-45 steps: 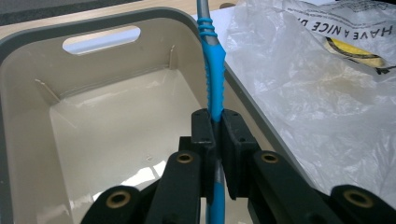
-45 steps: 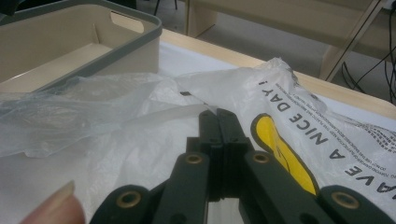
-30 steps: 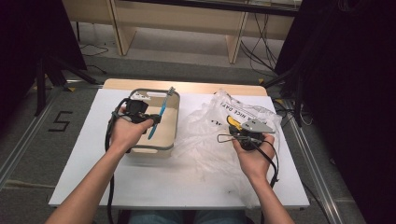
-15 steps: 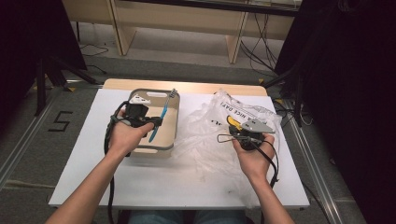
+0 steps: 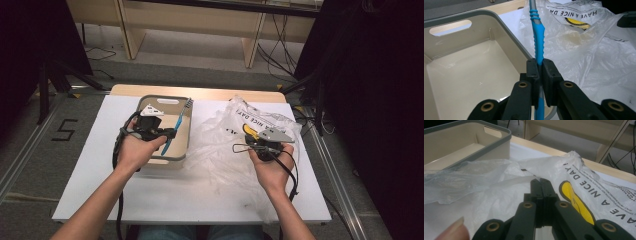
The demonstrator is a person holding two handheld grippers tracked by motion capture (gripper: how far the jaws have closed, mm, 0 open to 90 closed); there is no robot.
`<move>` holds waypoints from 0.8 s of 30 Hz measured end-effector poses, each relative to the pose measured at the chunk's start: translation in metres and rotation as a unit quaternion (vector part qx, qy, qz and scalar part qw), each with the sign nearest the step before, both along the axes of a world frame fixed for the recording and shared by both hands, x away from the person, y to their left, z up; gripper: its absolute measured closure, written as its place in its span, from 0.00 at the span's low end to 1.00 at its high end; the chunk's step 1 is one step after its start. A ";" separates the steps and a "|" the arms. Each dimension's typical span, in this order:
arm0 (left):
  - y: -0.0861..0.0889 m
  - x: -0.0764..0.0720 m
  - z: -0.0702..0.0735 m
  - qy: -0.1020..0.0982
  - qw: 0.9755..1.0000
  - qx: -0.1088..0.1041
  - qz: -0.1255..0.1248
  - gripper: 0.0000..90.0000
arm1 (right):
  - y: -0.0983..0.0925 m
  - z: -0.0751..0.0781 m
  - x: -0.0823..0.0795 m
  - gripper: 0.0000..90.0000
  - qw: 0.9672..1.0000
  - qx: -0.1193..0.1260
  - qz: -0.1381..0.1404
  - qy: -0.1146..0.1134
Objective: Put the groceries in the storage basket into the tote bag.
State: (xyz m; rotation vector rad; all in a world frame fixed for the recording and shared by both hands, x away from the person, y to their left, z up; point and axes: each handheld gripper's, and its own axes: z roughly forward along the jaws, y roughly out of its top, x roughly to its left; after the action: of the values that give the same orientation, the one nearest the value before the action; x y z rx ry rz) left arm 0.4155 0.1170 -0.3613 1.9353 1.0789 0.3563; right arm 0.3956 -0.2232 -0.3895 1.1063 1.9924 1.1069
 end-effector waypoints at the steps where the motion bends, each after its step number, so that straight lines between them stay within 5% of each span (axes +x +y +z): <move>1: 0.000 -0.001 0.000 -0.001 1.000 0.001 -0.001 0.93 | 0.000 0.000 0.000 1.00 1.000 0.000 0.000 0.000; 24: -0.025 -0.025 -0.004 -0.005 0.998 -0.007 -0.060 0.93 | -0.001 0.000 0.000 1.00 1.000 0.001 -0.001 -0.001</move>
State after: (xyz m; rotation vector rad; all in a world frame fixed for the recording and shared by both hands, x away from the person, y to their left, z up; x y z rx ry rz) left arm 0.3903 0.0925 -0.3655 1.9732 0.9522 0.2912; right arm 0.3957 -0.2239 -0.3894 1.1063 1.9888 1.1093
